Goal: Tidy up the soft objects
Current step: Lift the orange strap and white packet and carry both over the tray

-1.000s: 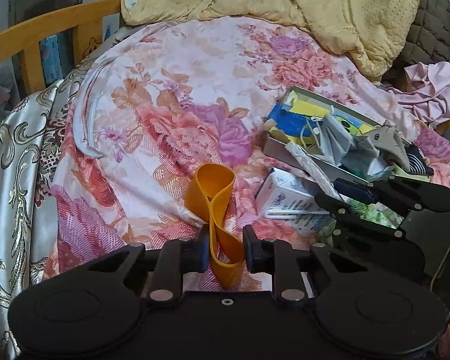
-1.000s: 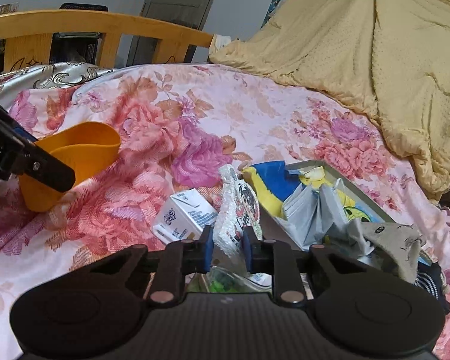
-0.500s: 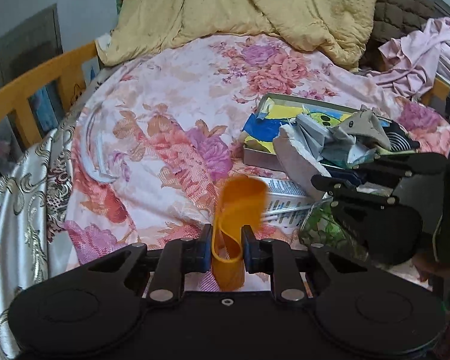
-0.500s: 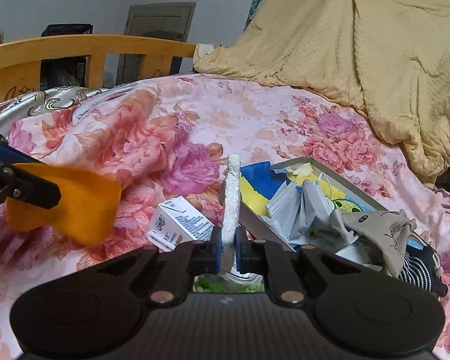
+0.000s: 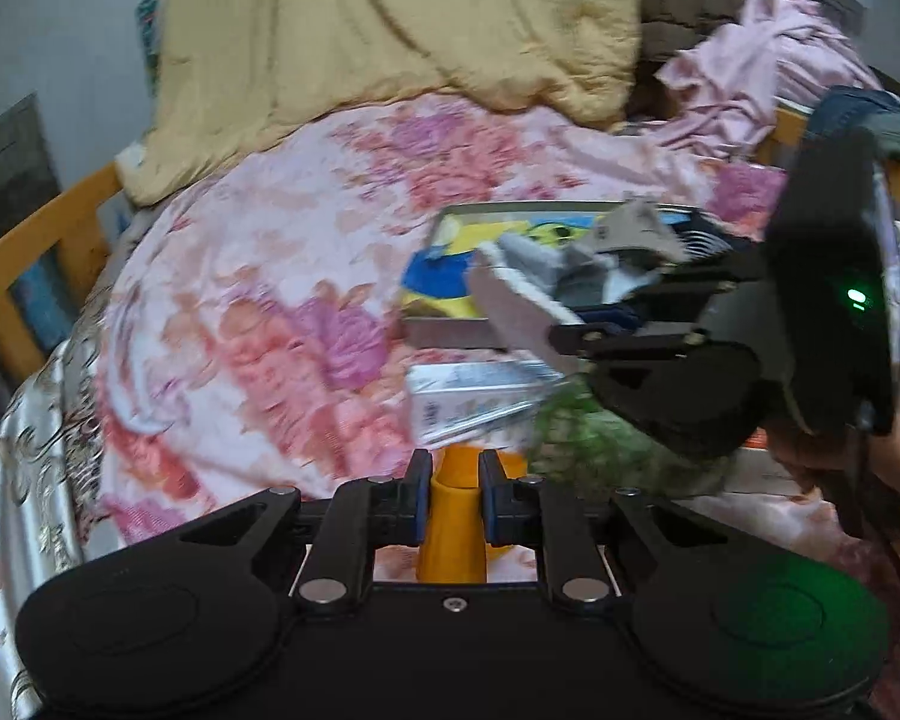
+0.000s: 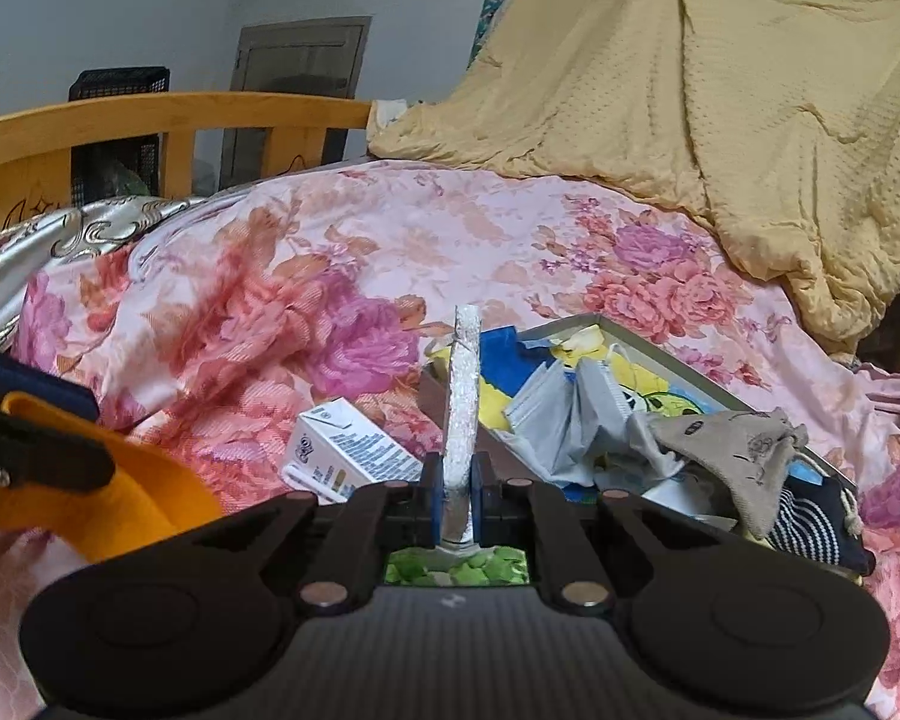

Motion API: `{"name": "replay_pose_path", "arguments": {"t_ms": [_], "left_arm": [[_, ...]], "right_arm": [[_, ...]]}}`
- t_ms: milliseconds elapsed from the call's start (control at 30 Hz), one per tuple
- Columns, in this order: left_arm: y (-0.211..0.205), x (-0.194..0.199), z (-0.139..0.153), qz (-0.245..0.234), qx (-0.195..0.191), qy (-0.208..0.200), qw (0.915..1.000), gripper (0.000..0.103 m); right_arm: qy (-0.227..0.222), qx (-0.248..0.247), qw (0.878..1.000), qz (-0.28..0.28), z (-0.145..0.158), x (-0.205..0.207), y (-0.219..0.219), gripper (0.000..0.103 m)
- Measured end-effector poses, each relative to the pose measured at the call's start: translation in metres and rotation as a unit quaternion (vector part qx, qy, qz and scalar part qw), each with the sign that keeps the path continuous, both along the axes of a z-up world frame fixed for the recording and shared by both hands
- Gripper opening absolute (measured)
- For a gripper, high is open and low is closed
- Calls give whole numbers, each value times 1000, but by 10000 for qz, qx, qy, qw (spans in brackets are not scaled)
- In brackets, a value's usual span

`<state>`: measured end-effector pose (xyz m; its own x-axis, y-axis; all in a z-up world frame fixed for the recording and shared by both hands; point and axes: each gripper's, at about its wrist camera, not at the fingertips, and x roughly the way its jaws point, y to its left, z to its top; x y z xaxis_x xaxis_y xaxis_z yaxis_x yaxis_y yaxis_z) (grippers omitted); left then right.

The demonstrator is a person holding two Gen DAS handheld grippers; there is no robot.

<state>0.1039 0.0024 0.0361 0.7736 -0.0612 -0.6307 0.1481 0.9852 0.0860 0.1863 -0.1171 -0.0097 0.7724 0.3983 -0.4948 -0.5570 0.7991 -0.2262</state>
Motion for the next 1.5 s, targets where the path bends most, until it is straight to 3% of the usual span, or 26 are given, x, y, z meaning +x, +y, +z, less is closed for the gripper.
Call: {"name": "replay_pose_path", "arguments": {"t_ms": [433, 833, 1033, 1300, 1500], "left_arm": [[-19, 26, 25, -76, -178, -331, 9993, 17], [-30, 87, 47, 14, -388, -681, 9969, 17], [-45, 137, 41, 101, -337, -850, 9958, 17], [-78, 206, 24, 324, -845, -1012, 9907, 17], [-94, 242, 6, 476, -1283, -1073, 9848, 17]], "right_arm": [[-36, 510, 9979, -393, 24, 7, -38, 9], [40, 1098, 9891, -982, 34, 39, -85, 9], [99, 1476, 9821, -1166, 35, 64, -105, 9], [438, 2133, 9675, -1285, 25, 111, -130, 9], [467, 2251, 9630, -1406, 21, 136, -143, 10]]}}
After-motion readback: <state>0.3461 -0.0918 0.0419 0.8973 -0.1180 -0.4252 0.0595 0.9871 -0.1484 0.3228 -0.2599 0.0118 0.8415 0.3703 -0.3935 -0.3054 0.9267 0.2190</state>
